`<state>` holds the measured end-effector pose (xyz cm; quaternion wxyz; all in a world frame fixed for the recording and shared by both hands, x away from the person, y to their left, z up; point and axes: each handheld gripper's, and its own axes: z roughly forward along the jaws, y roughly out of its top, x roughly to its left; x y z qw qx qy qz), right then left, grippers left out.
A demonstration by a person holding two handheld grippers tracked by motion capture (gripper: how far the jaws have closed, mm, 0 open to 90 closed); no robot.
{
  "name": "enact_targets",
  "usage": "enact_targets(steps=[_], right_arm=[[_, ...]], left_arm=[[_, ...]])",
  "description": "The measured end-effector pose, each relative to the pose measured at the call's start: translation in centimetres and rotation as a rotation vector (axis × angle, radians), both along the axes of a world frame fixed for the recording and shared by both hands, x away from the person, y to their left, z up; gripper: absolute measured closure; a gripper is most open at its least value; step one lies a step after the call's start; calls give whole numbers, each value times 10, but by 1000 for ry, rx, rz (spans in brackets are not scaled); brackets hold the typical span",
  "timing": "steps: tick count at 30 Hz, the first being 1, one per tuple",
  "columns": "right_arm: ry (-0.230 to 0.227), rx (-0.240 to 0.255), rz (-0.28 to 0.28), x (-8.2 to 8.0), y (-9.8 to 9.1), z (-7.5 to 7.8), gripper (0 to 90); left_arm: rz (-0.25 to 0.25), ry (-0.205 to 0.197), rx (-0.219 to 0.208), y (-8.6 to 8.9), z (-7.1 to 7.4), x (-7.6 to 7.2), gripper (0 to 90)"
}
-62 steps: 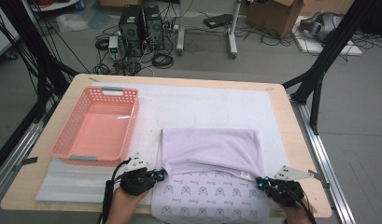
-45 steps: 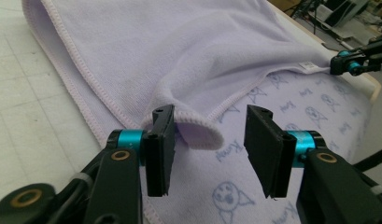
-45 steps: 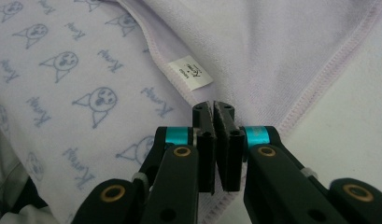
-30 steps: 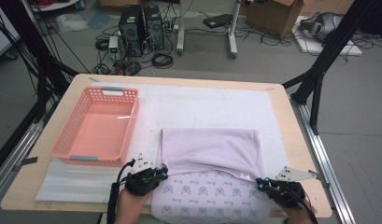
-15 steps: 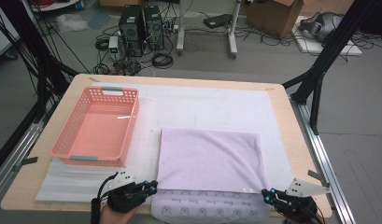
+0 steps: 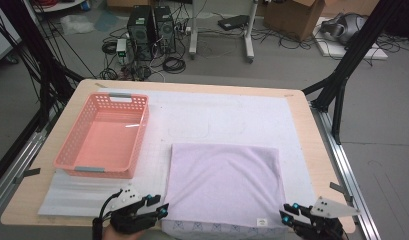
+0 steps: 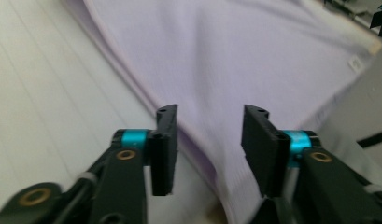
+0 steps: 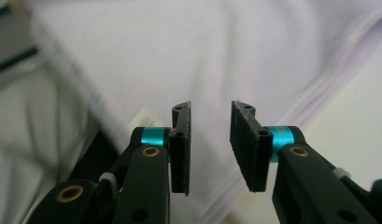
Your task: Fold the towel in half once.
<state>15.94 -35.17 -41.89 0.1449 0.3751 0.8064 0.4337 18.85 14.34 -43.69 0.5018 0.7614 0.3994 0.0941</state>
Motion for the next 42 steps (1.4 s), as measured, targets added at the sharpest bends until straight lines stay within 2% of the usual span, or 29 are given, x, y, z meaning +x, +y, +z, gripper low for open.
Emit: enact_targets(steps=[2,6,8,9,12,16,19,21,23,25,28,31,32,34,35,37,39,41,42], right_arm=[[-14,17,-45,10,-2,1,662],[-17,-46,-134,43,0,-5,700],[-26,-56,-163,62,1,-7,764],[-32,-57,-170,71,2,-8,797],[-39,-55,-173,101,8,-6,844],[-12,-75,-168,135,21,-11,850],[17,-104,-206,154,24,-21,852],[23,-131,-220,161,23,-26,855],[27,-120,-229,164,20,-27,859],[10,-150,-253,166,16,-27,867],[15,-138,-281,168,10,-28,875],[-14,-195,-303,167,12,-27,866],[-10,-182,-307,167,11,-27,842],[0,-138,-311,166,9,-25,722],[-3,-119,-310,164,8,-24,659],[-8,-94,-311,161,7,-21,621],[-6,-73,-303,158,5,-19,568],[19,-85,-296,158,5,-21,540],[28,-96,-293,157,5,-22,530]], left_arm=[[-3,-22,-5,-5,1,16,507],[9,-17,-11,-15,-2,46,498],[5,-25,-5,-20,-1,63,504],[10,-22,-3,-22,-1,71,507],[15,12,-38,-24,2,91,518],[36,17,-30,-23,5,111,536],[42,-6,-17,-24,6,120,542],[48,-21,-14,-24,5,123,553],[49,-25,-2,-24,1,126,558],[51,-31,19,-25,-2,129,563],[79,-52,33,-26,-6,134,562],[117,-57,75,-26,-11,139,561],[139,-46,90,-26,-13,141,555],[159,-29,83,-25,-13,144,546],[155,-24,87,-24,-13,145,541],[138,-21,135,-27,-12,149,519],[135,16,133,-31,-12,154,486],[124,46,152,-36,-14,158,479],[125,27,165,-39,-14,158,479]])
